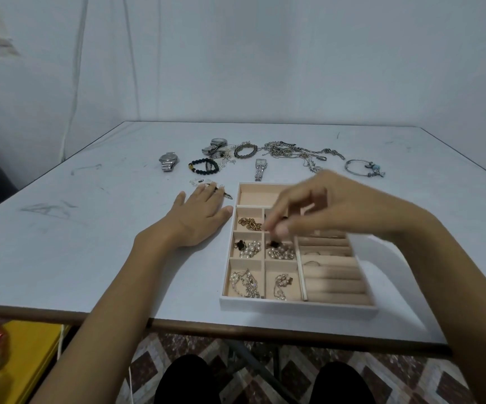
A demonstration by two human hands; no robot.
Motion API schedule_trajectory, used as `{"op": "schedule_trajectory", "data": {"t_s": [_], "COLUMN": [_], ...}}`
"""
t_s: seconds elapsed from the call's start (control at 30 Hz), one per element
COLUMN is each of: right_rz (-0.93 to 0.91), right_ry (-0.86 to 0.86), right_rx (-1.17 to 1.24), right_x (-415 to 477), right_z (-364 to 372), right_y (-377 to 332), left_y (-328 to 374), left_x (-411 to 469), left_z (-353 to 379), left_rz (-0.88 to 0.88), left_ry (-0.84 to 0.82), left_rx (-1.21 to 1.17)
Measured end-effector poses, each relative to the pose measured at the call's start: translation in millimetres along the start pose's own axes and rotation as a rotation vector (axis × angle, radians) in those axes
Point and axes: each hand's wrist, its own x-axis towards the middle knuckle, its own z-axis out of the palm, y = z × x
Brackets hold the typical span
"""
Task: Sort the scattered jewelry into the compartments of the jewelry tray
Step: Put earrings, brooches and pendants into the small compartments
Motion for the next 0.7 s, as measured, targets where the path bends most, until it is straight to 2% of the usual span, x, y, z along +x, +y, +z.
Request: {"op": "schedule_trajectory", "data": {"t_s": [0.1,0.2,0.27,0.3,0.37,0.47,0.57,0.7], "right_rz": [0.07,0.217,0.382,0.476,0.58,0.62,0.594,0.547], "right_ry": [0.242,0.543,0.742,0.786,0.769,0.761,0.807,0.766], "right_rx": [0.031,0.01,-0.172,-0.29,-0.4,-0.429,-0.469,-0.522], "right_x": [21,46,60,64,68,70,73,71], "right_z": [-24,-54,-72,-77,-78,-71,-70,-70], "right_y": [9,43,75,90,111,126,131,134], "left_y": [0,1,0,0,-1,-2,-2,-3], "left_x": [0,0,0,0,-1,-1,-1,0], "left_z": [0,0,-1,-1,-1,-2,-2,-1], "left_rz": [0.001,0.006,0.006,0.006,0.009,0.014,0.017,0.021], "left_ry": [-0.006,-0.011,-0.014,-0.016,-0.02,-0.026,-0.027,-0.018], "left_rx": [0.002,-0.001,0.001,0.001,0.0,-0.001,-0.001,0.002]}}
